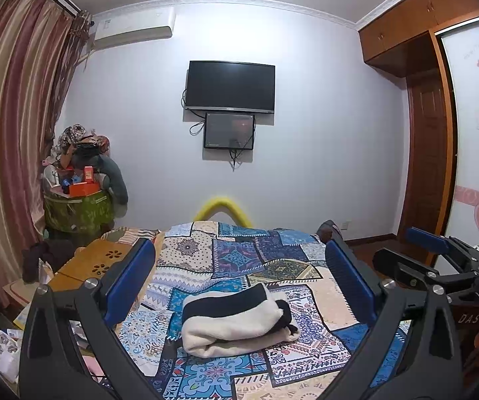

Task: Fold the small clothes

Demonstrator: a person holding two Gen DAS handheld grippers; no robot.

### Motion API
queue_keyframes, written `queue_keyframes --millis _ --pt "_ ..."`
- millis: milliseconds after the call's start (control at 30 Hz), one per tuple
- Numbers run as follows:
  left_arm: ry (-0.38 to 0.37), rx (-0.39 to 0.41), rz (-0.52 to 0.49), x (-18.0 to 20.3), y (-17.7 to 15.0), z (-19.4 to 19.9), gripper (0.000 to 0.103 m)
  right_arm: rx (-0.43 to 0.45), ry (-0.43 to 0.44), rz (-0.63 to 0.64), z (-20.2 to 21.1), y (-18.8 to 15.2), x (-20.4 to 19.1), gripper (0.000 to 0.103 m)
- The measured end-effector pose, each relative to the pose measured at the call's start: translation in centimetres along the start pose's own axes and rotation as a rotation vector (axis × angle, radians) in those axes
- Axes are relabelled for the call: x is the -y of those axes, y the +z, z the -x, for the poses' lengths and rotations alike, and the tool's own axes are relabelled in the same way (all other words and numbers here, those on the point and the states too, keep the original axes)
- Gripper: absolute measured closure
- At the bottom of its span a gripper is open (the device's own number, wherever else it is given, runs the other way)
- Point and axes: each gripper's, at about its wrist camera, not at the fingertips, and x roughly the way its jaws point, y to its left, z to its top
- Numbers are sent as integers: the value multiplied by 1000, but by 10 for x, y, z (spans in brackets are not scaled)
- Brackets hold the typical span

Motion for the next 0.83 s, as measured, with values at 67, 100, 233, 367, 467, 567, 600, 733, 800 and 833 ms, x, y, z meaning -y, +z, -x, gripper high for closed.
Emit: queue_keyframes --millis 67,100,233,367,467,567,600,733,800,833 --pt "-5 0 -1 0 0 -1 0 1 -2 2 1 1 0 0" --pt "-6 -2 -2 1 -1 0 0 1 -2 1 0 0 0 0" --pt "-14 -4 2 2 -1 -1 0 -1 0 -4 0 2 1 0" --pt "-18 -12 17 2 -2 -2 0 0 -1 -4 0 2 0 0" --pt "-17 -12 17 2 -1 -2 0 0 0 -5 0 2 1 0" --pt "-22 -15 14 2 -2 -3 0 1 -1 -4 1 3 1 0" --pt "-24 -17 12 3 -2 -3 0 0 -1 -5 1 3 1 0" --pt "-25 -24 0 4 -4 -5 0 -4 2 -11 0 4 1 0" --pt "-25 -26 -4 5 -4 -5 0 -5 3 -10 0 4 1 0" --pt "-24 -27 -4 5 -4 -6 0 -6 2 -11 1 3 1 0"
